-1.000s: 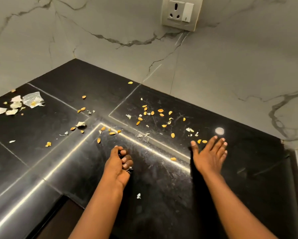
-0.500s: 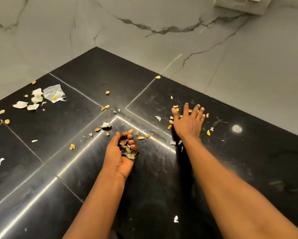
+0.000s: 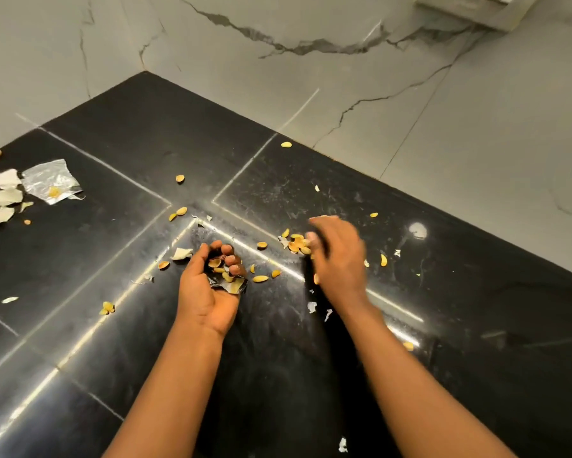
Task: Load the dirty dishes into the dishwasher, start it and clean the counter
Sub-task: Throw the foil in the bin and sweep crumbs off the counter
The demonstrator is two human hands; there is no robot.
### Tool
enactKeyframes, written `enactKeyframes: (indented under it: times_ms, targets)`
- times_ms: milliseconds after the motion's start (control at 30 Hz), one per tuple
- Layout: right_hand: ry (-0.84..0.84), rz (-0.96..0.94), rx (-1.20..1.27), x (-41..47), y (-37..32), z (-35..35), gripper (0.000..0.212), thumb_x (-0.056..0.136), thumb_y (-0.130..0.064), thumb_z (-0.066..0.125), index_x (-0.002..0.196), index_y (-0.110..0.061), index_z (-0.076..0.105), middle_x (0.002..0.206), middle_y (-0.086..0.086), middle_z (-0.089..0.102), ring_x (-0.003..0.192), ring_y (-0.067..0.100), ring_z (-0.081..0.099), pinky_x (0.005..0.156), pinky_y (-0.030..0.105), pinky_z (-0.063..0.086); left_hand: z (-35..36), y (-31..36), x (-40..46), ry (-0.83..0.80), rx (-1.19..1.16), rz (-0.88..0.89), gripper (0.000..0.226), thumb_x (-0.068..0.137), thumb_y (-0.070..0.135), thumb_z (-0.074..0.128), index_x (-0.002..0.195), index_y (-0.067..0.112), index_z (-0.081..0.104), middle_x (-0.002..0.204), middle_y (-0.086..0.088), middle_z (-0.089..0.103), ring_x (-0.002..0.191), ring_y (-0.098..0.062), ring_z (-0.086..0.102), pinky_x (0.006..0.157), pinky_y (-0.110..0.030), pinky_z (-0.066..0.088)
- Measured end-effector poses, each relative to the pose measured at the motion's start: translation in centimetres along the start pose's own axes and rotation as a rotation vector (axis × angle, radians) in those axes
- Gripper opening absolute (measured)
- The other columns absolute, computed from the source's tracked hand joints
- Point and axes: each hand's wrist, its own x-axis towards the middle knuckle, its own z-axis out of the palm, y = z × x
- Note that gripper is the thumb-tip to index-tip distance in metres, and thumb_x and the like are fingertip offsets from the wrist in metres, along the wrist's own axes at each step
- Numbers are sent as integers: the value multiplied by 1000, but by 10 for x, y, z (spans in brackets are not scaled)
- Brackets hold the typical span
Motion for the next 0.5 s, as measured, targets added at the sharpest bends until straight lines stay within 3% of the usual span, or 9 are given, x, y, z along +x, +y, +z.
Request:
enactKeyframes:
  times_ms: [67,133,200,333,400,500]
  targets:
    - [63,162,-248,5,32,-27,39,100,-40,44,128,-17,59,135,4,55,129,24,44,108,45,35,1,5,3,-9,-6,7,28,100,22,38,80,12,54,68,-1,56,50,-8,50,43,-16,41]
    - [-61,483,-449,0,51,-41,60,100,-53,29,148,-17,35,158,7,26,147,27,15,119,47,15,1,9,6,-17,-20,9,27,100,21,39,80,13,54,69,-1,55,51,-8,49,43,-16,41]
    - [-204,653,-485,-11,48,-32,74,98,-59,10,155,-13,9,162,12,1,149,27,-6,120,49,1,1,10,8,-16,-22,4,26,100,21,39,80,13,54,69,0,55,52,-8,49,43,-16,41]
    - [-361,437,-452,-21,-9,11,73,94,-60,-1,154,-18,-9,160,9,-18,146,27,-21,120,47,-9,2,11,9,-23,4,0,27,100,20,38,79,13,53,68,-1,55,51,-8,48,43,-16,40]
    - [-430,253,-368,-30,-41,24,68,95,-58,0,155,-26,-5,161,1,-17,146,23,-21,120,48,-9,3,13,9,-36,9,-2,26,100,20,38,80,13,54,68,0,55,52,-8,48,43,-16,40]
    - [-393,151,-241,-42,-58,6,60,97,-59,4,153,-39,7,161,-14,-9,146,13,-21,119,45,-13,2,20,8,-61,19,0,26,100,21,38,81,13,54,69,1,55,53,-8,48,44,-16,41]
